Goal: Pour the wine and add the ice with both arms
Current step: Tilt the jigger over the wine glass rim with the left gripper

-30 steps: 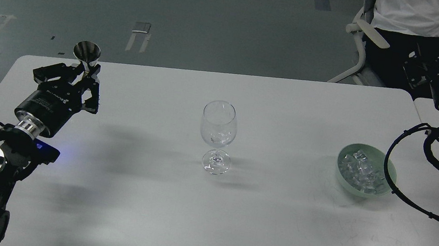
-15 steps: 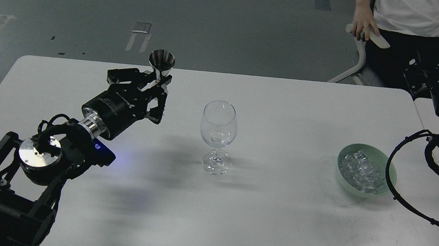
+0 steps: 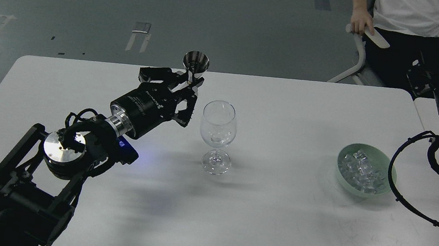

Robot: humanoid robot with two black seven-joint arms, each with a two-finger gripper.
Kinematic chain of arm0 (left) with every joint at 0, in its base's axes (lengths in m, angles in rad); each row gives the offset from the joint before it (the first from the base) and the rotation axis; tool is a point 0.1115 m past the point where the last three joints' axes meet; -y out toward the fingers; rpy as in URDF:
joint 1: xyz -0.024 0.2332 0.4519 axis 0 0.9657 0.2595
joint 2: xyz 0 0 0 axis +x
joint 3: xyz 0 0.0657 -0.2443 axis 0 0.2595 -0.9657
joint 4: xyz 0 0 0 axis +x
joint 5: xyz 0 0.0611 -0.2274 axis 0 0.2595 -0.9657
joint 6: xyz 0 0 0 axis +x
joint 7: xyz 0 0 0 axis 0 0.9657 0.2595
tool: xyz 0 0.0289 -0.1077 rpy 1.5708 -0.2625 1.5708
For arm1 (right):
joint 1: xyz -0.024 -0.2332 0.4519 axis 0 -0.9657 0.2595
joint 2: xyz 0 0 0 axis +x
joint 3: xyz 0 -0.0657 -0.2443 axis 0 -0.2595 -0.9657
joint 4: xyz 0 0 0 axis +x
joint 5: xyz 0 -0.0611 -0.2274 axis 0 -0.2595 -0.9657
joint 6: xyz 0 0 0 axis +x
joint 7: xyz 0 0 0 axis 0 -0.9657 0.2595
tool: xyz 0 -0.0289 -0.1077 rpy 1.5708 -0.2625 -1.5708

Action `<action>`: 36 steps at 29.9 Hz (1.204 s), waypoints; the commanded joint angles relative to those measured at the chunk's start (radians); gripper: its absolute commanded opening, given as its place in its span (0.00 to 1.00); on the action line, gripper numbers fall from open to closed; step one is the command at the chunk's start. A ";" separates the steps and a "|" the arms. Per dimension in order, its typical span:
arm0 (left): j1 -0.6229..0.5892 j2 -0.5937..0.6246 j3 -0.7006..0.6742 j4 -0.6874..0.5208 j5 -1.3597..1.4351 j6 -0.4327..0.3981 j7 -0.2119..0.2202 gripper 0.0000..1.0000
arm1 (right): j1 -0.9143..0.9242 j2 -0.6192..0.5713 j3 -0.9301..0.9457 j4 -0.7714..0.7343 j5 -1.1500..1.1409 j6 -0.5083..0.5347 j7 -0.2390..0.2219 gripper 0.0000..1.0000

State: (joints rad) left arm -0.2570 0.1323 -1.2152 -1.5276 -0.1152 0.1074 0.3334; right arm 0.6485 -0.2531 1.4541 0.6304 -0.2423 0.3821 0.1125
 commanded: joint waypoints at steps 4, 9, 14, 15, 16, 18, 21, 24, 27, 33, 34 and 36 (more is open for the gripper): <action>-0.001 0.026 0.016 -0.003 0.031 -0.008 0.006 0.10 | 0.000 0.003 0.000 0.003 0.000 0.000 0.001 1.00; -0.002 0.053 0.014 -0.009 0.037 -0.003 0.013 0.10 | 0.000 0.002 0.000 0.006 0.000 0.000 -0.001 1.00; -0.021 0.058 0.014 -0.016 0.051 0.000 0.015 0.10 | 0.000 0.006 0.000 0.008 0.002 0.000 0.001 1.00; -0.021 0.058 0.014 -0.016 0.051 0.000 0.015 0.10 | 0.000 0.006 0.000 0.008 0.002 0.000 0.001 1.00; -0.027 0.058 0.016 -0.016 0.060 0.000 0.015 0.09 | 0.000 0.006 0.000 0.008 0.002 0.000 0.001 1.00; -0.039 0.056 0.016 -0.016 0.090 0.008 0.015 0.09 | 0.000 0.005 0.000 0.008 0.002 0.000 0.001 1.00; -0.041 0.052 0.017 -0.016 0.123 0.018 0.015 0.09 | 0.000 0.005 0.000 0.008 0.002 0.000 0.001 1.00; -0.044 0.058 0.034 -0.014 0.134 0.018 0.015 0.09 | 0.000 0.005 0.000 0.009 0.002 0.000 0.001 1.00; -0.042 0.069 0.039 -0.016 0.176 0.018 0.015 0.08 | 0.000 0.005 0.000 0.009 0.002 0.000 0.001 1.00; -0.039 0.081 0.039 -0.016 0.216 0.014 0.023 0.08 | 0.000 0.006 0.000 0.008 0.002 0.001 0.001 1.00; -0.039 0.082 0.039 -0.016 0.216 0.014 0.019 0.08 | 0.000 0.008 0.000 0.008 0.002 0.001 0.001 1.00; -0.039 0.082 0.039 -0.017 0.219 0.014 0.019 0.08 | 0.000 0.009 0.000 0.009 0.002 0.001 0.001 1.00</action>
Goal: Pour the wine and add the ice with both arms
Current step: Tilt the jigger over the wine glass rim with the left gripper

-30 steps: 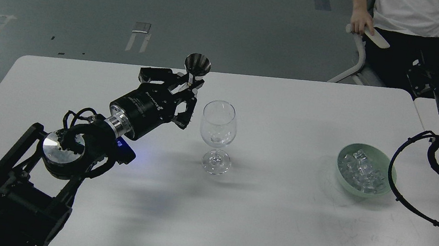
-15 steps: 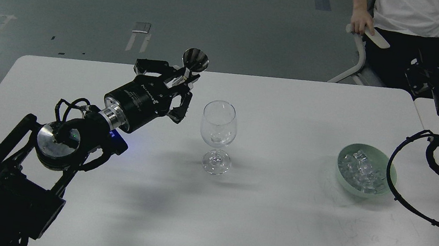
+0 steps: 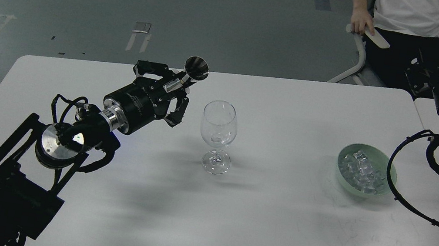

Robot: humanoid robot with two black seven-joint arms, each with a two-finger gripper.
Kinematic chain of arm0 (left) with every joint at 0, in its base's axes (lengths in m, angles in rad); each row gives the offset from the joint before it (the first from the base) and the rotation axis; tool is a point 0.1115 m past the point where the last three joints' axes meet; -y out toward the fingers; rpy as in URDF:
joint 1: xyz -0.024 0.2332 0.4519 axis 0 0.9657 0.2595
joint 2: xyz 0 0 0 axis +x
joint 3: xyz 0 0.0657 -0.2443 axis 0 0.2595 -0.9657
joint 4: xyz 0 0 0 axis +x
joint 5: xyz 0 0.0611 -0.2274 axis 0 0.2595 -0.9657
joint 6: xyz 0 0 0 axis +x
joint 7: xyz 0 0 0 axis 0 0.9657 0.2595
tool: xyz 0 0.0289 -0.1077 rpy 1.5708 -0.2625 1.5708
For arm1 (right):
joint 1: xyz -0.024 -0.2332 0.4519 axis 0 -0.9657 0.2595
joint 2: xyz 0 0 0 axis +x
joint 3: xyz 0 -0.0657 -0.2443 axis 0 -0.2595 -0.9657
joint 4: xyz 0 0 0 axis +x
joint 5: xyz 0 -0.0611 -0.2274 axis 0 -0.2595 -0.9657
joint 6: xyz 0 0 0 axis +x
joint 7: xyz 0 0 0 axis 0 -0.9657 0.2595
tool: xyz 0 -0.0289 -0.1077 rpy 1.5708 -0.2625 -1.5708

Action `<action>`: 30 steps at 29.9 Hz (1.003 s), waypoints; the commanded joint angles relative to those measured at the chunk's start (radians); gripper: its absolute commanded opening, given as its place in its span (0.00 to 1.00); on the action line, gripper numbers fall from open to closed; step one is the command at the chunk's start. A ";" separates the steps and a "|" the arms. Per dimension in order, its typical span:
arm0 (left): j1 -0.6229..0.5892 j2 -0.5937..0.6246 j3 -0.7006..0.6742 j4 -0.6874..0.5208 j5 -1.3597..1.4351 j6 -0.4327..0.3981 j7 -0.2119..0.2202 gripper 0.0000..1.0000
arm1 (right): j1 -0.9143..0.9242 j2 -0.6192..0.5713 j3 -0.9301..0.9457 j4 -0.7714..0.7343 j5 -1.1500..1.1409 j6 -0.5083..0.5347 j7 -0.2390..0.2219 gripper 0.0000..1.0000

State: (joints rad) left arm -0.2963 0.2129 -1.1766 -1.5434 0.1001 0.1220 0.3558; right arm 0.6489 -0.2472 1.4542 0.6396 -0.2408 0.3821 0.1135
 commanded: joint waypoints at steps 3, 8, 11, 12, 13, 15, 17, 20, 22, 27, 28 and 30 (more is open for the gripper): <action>-0.001 0.003 0.000 -0.026 0.009 -0.004 -0.003 0.08 | 0.000 0.003 0.000 -0.001 0.000 0.001 0.000 1.00; -0.001 -0.003 0.002 -0.060 0.067 -0.002 0.006 0.08 | 0.000 0.005 0.000 0.000 0.000 0.001 0.000 1.00; -0.004 0.000 0.021 -0.063 0.098 -0.002 0.012 0.08 | 0.000 0.003 0.000 0.000 0.000 0.001 0.000 1.00; -0.004 0.000 0.025 -0.067 0.101 -0.002 0.012 0.07 | 0.000 0.003 0.000 0.000 0.000 0.001 0.000 1.00; -0.004 0.002 0.026 -0.070 0.107 -0.002 0.014 0.07 | 0.000 0.003 0.000 0.000 0.000 0.001 0.000 1.00; -0.004 0.006 0.037 -0.077 0.136 -0.002 0.022 0.07 | 0.000 0.002 0.000 0.000 0.000 0.001 0.000 1.00; -0.006 0.006 0.040 -0.077 0.162 -0.004 0.023 0.07 | 0.000 0.002 0.000 0.000 0.000 0.001 0.000 1.00; -0.006 0.010 0.040 -0.075 0.179 -0.005 0.026 0.07 | 0.000 0.002 0.000 0.002 0.000 0.001 0.000 1.00; -0.004 0.016 0.040 -0.077 0.184 -0.008 0.026 0.07 | 0.000 0.003 0.000 0.002 0.000 0.003 0.000 1.00; -0.004 0.036 0.040 -0.077 0.199 -0.012 0.025 0.07 | -0.002 0.003 0.000 0.005 0.000 0.003 0.000 1.00; -0.004 0.034 0.040 -0.077 0.211 -0.012 0.025 0.07 | -0.002 0.003 -0.002 0.005 0.000 0.003 0.000 1.00; -0.006 0.034 0.038 -0.078 0.219 -0.012 0.025 0.07 | -0.002 0.003 0.000 0.006 0.000 0.003 0.000 1.00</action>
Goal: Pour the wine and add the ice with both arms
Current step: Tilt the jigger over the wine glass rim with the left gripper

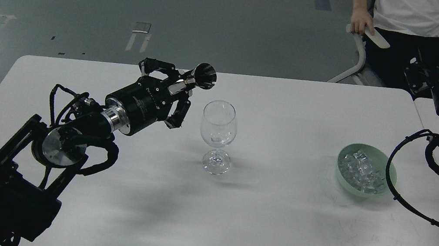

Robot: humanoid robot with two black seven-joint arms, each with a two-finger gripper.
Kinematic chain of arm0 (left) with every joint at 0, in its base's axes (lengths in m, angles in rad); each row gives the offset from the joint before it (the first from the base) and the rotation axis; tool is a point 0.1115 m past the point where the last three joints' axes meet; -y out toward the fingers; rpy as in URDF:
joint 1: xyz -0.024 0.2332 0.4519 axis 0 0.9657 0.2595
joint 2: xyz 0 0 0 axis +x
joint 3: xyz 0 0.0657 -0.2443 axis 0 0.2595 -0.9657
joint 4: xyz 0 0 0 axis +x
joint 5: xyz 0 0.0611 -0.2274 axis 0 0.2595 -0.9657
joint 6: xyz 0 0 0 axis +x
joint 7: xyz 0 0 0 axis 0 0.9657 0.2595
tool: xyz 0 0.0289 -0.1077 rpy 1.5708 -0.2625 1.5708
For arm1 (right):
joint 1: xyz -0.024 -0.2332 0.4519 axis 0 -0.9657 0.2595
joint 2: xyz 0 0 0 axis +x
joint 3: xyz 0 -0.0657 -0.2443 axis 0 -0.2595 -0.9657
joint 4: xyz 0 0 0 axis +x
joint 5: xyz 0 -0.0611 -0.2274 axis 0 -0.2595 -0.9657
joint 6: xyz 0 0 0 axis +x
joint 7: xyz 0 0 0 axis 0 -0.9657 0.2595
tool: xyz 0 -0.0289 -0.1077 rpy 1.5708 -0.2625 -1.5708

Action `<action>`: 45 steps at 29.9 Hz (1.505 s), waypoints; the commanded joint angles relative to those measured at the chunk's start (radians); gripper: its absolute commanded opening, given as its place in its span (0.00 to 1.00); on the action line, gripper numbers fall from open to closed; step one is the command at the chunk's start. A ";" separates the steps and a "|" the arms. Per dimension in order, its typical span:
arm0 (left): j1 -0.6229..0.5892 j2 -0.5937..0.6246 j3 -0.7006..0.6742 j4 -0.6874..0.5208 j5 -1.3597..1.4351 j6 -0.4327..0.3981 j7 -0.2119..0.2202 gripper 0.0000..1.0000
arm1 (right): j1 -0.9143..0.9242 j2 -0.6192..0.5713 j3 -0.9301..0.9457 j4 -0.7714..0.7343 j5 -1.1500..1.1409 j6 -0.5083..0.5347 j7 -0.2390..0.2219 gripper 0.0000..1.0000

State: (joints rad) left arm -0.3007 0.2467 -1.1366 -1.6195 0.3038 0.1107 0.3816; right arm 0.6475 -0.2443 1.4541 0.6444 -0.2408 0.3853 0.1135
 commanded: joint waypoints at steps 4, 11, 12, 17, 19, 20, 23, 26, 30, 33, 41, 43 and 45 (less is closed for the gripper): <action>-0.017 -0.003 0.000 -0.007 0.018 0.001 0.000 0.07 | 0.000 0.000 0.000 0.001 0.000 0.000 0.000 1.00; -0.021 -0.003 0.035 -0.013 0.100 -0.016 0.000 0.07 | 0.001 -0.004 0.000 0.001 0.000 0.000 0.000 1.00; -0.023 0.000 0.041 -0.013 0.107 -0.025 0.000 0.07 | 0.001 -0.004 0.000 0.001 0.000 0.000 0.000 1.00; -0.026 -0.007 0.041 -0.020 0.117 -0.020 0.019 0.06 | 0.001 -0.007 0.000 0.001 0.000 0.000 0.000 1.00; -0.038 -0.006 0.044 -0.039 0.118 -0.020 0.049 0.06 | 0.000 -0.007 -0.001 0.001 0.000 0.000 0.000 1.00; -0.040 -0.006 0.044 -0.040 0.118 -0.020 0.052 0.06 | 0.000 -0.007 -0.001 0.001 0.000 0.000 0.000 1.00; -0.043 -0.004 0.044 -0.033 0.127 -0.022 0.051 0.06 | -0.002 -0.006 0.000 0.001 0.000 0.000 0.000 1.00; -0.038 0.003 0.044 -0.017 0.140 -0.025 0.049 0.06 | -0.002 -0.006 0.000 0.001 0.000 0.000 0.000 1.00; -0.032 0.006 0.044 -0.016 0.141 -0.025 0.049 0.06 | -0.002 -0.007 0.000 0.001 0.000 0.001 0.000 1.00; -0.040 0.006 0.043 -0.005 0.144 -0.025 0.046 0.06 | -0.002 -0.004 0.000 0.001 0.000 0.001 0.000 1.00; -0.041 0.013 0.043 0.000 0.186 -0.031 0.045 0.06 | -0.002 -0.004 0.000 0.003 0.000 0.001 0.000 1.00; -0.041 0.013 0.044 0.000 0.189 -0.032 0.045 0.06 | -0.002 -0.006 0.000 0.001 0.000 0.001 0.000 1.00; -0.043 0.011 0.043 -0.002 0.193 -0.036 0.048 0.06 | -0.002 -0.006 0.000 0.001 0.000 0.001 0.000 1.00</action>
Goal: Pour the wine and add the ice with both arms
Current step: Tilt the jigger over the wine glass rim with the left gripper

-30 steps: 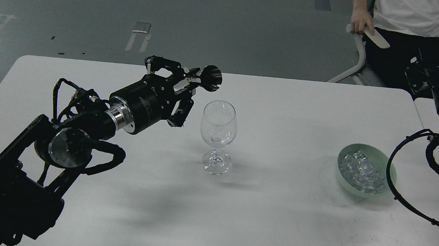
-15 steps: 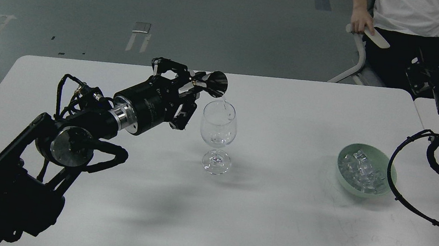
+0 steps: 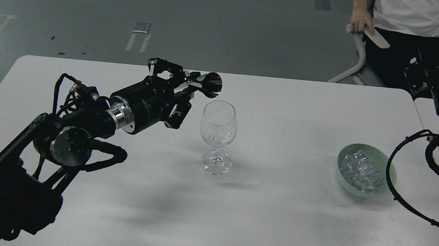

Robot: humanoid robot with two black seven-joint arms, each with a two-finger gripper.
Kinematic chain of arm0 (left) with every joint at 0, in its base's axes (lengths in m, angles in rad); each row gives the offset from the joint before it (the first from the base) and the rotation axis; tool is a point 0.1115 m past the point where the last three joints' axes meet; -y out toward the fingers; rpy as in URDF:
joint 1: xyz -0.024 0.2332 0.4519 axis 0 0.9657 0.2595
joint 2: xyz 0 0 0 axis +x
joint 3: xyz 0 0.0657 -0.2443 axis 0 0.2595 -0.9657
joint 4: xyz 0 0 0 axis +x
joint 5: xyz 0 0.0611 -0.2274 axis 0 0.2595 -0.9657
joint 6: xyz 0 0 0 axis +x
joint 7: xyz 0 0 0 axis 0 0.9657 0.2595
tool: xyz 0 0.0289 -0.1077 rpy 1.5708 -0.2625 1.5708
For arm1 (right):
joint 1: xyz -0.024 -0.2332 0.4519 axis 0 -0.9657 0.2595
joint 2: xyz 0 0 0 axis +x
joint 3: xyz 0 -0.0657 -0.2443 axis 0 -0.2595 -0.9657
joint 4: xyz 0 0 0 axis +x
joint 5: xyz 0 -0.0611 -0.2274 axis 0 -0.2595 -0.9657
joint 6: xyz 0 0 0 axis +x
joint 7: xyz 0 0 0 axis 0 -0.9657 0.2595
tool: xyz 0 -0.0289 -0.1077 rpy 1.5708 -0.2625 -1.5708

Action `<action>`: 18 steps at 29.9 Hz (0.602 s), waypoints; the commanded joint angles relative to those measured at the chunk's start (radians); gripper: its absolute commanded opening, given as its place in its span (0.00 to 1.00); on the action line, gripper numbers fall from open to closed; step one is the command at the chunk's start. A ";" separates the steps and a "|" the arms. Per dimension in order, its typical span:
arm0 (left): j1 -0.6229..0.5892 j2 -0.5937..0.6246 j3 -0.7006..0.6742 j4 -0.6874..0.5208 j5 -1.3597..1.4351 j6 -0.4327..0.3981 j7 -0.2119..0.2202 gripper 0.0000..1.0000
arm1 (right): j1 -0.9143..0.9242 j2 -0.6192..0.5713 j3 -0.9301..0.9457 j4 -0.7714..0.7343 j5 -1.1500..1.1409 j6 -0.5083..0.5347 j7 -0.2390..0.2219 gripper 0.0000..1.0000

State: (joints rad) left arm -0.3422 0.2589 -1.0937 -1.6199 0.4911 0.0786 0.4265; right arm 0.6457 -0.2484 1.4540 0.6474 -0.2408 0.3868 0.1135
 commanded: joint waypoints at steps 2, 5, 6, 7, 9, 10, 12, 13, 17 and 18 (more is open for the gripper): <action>-0.001 -0.001 0.000 -0.008 0.006 -0.005 0.006 0.06 | 0.000 -0.002 0.000 -0.002 0.000 0.000 0.000 1.00; -0.003 -0.001 0.001 -0.008 0.017 -0.007 0.006 0.06 | 0.000 -0.002 0.000 -0.002 0.000 0.000 0.000 1.00; -0.003 0.000 0.001 -0.008 0.024 -0.010 0.005 0.06 | 0.000 -0.003 0.000 -0.002 0.000 0.000 0.000 1.00; -0.001 0.000 0.001 -0.006 0.047 -0.022 0.005 0.06 | -0.001 -0.003 0.000 -0.002 0.000 0.001 0.000 1.00; 0.003 0.008 0.001 -0.006 0.090 -0.048 0.001 0.06 | -0.001 -0.003 0.000 -0.002 0.000 0.001 0.000 1.00; 0.003 0.008 0.000 -0.008 0.110 -0.066 0.001 0.06 | -0.001 -0.003 0.000 -0.002 0.000 0.001 0.000 1.00; 0.003 0.011 0.000 -0.008 0.121 -0.077 0.001 0.06 | -0.001 -0.003 0.000 -0.002 0.000 0.001 0.000 1.00; 0.002 0.013 0.000 -0.006 0.127 -0.080 0.000 0.06 | -0.001 -0.003 0.000 -0.002 0.000 0.001 0.000 1.00; -0.001 0.016 0.000 -0.008 0.132 -0.082 0.001 0.06 | -0.001 -0.002 0.000 -0.002 0.000 0.001 0.000 1.00; -0.001 0.019 0.000 -0.009 0.141 -0.083 0.000 0.06 | -0.001 -0.002 0.000 -0.002 0.000 0.001 0.001 1.00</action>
State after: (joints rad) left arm -0.3406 0.2728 -1.0934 -1.6270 0.6195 -0.0021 0.4275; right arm 0.6442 -0.2517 1.4544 0.6458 -0.2408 0.3881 0.1135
